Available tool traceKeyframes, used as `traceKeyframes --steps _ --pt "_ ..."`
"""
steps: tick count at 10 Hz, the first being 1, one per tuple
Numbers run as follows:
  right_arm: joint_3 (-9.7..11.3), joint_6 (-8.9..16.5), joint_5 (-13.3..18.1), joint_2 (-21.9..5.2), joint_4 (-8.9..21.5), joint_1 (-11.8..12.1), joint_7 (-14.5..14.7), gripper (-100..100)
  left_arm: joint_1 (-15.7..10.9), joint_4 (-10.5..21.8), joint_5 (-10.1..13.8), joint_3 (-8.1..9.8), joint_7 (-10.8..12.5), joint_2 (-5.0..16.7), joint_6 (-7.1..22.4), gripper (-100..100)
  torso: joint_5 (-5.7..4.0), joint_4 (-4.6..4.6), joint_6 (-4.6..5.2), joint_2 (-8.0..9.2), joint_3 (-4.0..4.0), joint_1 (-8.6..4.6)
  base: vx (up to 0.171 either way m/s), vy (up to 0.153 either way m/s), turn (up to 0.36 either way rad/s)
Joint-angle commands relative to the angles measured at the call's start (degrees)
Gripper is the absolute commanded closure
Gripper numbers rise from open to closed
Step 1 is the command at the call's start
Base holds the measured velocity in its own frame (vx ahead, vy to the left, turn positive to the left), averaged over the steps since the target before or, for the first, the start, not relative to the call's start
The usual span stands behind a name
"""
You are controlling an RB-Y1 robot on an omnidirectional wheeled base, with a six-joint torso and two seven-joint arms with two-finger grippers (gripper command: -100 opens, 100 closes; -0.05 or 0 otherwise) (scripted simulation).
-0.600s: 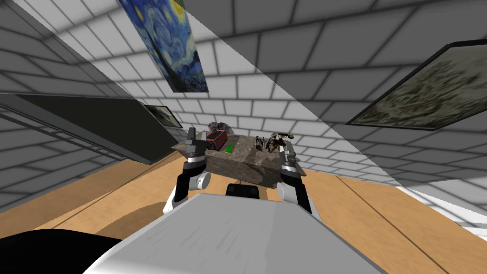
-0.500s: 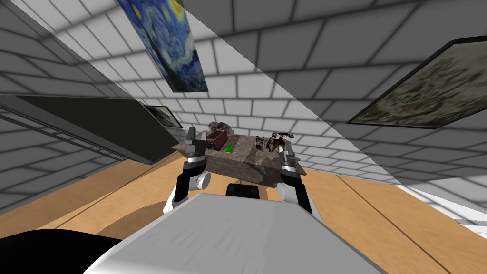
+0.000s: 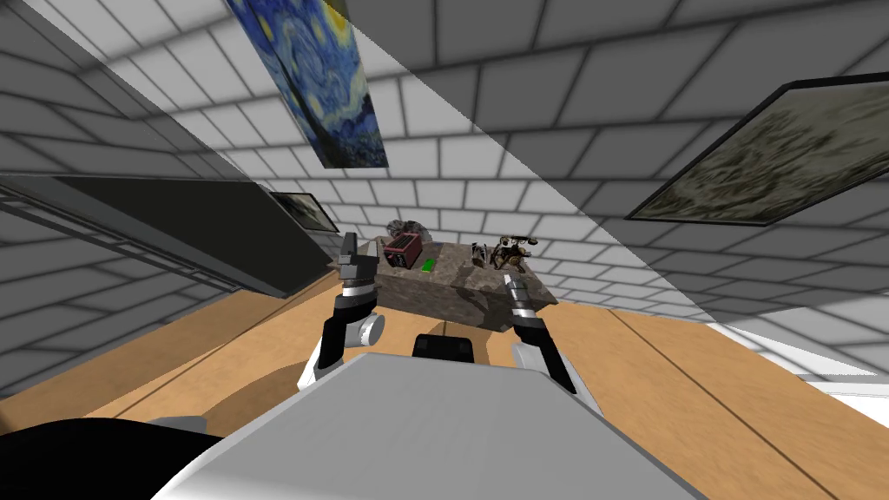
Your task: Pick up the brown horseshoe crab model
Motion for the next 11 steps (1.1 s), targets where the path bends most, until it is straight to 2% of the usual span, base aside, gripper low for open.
traceKeyframes --steps 1,2,3,6,7,8,9,11 --pt "1.0 0.5 0.1 -2.8 2.1 1.4 2.0 -100 0.0 0.0 0.0 0.00 0.0 0.0 0.0 0 0.00 0.00 0.00 0.00 0.00 0.00 -0.146 0.149 0.010" --pt "1.3 1.0 0.2 -4.5 3.7 2.2 3.0 -100 0.0 0.0 0.0 0.00 0.0 0.0 0.0 0 0.00 0.00 -0.01 -0.04 -0.02 0.01 -0.154 0.183 0.041" --pt "1.3 1.0 0.2 -4.7 3.7 2.2 3.0 -100 0.0 0.0 0.0 0.00 0.0 0.0 0.0 0 0.02 0.00 0.00 0.00 0.00 0.11 -0.096 0.130 -0.001" --pt "1.8 2.9 0.9 -10.3 9.5 4.9 6.3 -100 0.0 0.0 0.0 0.00 0.0 0.0 0.0 0 0.01 -0.07 -0.02 -0.31 -0.18 0.05 -0.083 0.166 0.091" --pt "1.8 2.9 0.9 -10.4 9.5 4.9 6.3 -100 0.0 0.0 0.0 0.00 0.0 0.0 0.0 0 0.03 -0.05 -0.01 -0.25 -0.14 0.13 -0.070 0.117 0.032" --pt "1.8 3.6 1.3 -12.4 11.5 5.9 7.3 -100 0.0 0.0 0.0 0.00 0.0 0.0 0.0 0 0.00 -0.06 0.00 -0.31 -0.17 -0.09 -0.051 0.104 0.118" --pt "1.8 3.6 1.3 -12.4 11.8 5.9 7.3 -100 0.0 0.0 0.0 0.00 0.0 0.0 0.0 0 -0.03 -0.07 -0.03 -0.38 -0.21 -0.15 -0.030 0.074 0.049" --pt "1.7 5.0 2.4 -16.3 15.5 8.0 9.4 -100 0.0 0.0 0.0 0.01 0.0 0.0 0.0 0 -0.05 -0.10 -0.02 -0.49 -0.28 -0.26 -0.024 0.108 0.160"
